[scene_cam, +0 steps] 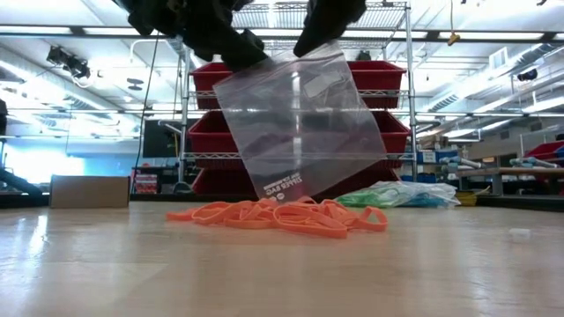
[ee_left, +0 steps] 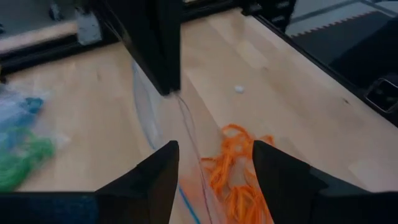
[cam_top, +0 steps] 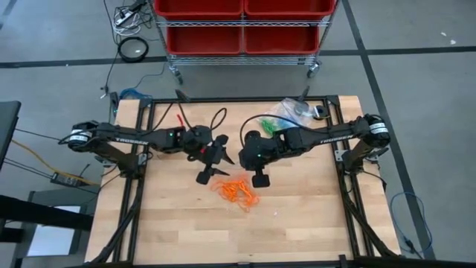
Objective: Sort rubber bands
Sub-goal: Open the transparent zip bag
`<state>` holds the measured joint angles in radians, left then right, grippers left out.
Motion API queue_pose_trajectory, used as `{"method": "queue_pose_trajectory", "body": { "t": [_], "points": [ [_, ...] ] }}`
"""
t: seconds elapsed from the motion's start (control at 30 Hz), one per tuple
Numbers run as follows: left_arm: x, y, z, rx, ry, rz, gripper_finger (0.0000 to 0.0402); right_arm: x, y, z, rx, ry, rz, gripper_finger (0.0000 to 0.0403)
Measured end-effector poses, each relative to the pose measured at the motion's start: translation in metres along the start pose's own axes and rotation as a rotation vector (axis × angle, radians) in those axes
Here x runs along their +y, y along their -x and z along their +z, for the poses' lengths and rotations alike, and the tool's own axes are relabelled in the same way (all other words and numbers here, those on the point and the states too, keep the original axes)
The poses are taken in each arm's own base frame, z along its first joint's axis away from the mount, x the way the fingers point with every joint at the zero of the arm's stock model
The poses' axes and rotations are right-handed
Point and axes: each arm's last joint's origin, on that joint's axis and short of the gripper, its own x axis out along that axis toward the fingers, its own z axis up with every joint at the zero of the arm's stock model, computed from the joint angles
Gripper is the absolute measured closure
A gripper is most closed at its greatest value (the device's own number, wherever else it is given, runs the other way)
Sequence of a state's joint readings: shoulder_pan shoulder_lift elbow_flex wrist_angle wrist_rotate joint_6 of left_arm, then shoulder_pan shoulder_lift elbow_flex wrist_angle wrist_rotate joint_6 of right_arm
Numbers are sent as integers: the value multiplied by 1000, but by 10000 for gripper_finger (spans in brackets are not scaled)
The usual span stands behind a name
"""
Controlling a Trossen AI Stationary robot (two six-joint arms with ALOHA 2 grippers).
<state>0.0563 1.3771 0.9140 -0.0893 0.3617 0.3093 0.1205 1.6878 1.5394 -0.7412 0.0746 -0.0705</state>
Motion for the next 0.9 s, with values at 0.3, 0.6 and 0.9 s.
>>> {"method": "queue_pose_trajectory", "body": {
  "t": [0.3, 0.6, 0.9],
  "points": [
    [-2, -10, -10, 56, -13, -66, 188, 0, 0, 2, -16, 1, 0, 403],
    [-5, -11, -27, 228, -82, -71, 218, 1, 0, 1, -17, 1, 17, 403],
    [-4, -12, -21, 163, -136, -71, 255, 1, 0, 6, -60, 8, 27, 403]
  ]
}}
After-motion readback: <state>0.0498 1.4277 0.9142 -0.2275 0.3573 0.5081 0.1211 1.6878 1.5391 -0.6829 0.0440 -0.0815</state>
